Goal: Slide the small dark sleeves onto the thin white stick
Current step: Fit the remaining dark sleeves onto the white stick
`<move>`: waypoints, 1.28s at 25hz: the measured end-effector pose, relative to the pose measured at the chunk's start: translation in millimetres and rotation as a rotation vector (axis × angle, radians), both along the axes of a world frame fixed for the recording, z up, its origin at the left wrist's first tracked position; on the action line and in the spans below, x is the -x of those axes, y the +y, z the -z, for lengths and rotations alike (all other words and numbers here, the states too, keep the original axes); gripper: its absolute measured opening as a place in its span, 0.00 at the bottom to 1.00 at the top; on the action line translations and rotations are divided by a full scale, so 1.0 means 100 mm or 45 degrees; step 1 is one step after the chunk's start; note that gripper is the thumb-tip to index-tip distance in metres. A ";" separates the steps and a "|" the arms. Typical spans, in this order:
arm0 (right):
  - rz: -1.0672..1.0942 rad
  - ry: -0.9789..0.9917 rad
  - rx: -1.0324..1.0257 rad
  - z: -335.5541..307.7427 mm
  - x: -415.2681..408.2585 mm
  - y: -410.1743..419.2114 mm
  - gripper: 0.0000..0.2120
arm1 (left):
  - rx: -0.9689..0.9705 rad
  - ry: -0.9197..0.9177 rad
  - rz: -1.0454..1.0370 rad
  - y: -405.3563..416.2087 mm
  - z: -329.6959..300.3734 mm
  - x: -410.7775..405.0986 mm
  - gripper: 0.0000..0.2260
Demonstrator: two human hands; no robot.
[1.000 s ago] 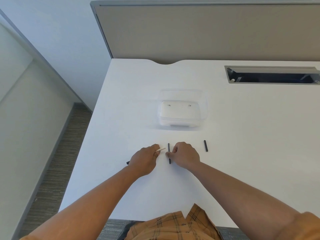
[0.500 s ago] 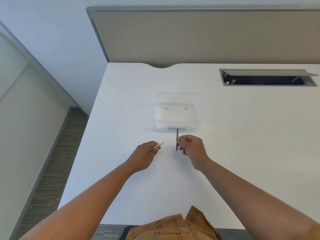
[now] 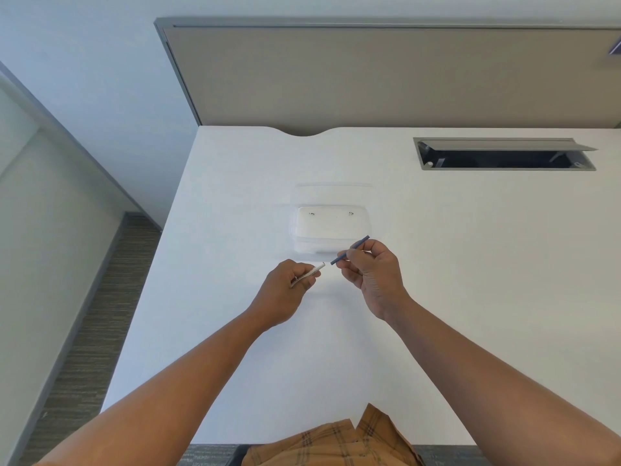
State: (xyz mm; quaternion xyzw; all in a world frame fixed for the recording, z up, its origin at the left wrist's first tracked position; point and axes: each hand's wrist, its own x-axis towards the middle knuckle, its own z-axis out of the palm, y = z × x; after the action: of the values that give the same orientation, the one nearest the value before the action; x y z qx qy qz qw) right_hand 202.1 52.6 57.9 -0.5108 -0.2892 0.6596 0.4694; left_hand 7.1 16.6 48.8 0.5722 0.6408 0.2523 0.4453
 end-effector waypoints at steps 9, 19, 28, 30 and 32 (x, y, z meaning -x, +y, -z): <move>-0.075 0.050 -0.038 -0.03 0.01 -0.03 0.06 | 0.003 -0.034 -0.007 -0.01 -0.03 -0.04 0.08; -0.142 0.062 -0.050 -0.08 -0.02 -0.07 0.05 | 0.008 -0.055 -0.017 -0.07 -0.01 -0.03 0.08; -0.265 -0.038 -0.117 -0.10 -0.02 -0.14 0.05 | -0.033 -0.071 -0.012 -0.10 -0.03 -0.05 0.09; -0.342 -0.144 -0.191 -0.09 -0.01 -0.16 0.04 | -0.057 -0.110 -0.032 -0.10 -0.04 -0.06 0.09; -0.389 -0.201 -0.250 -0.06 0.01 -0.19 0.03 | -0.085 -0.136 -0.049 -0.10 -0.05 -0.08 0.09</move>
State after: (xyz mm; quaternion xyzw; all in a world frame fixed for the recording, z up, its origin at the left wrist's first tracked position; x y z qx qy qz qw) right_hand 201.5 33.5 64.3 -0.4629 -0.4621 0.6497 0.3873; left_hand 14.9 6.7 53.8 0.5602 0.6181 0.3123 0.4546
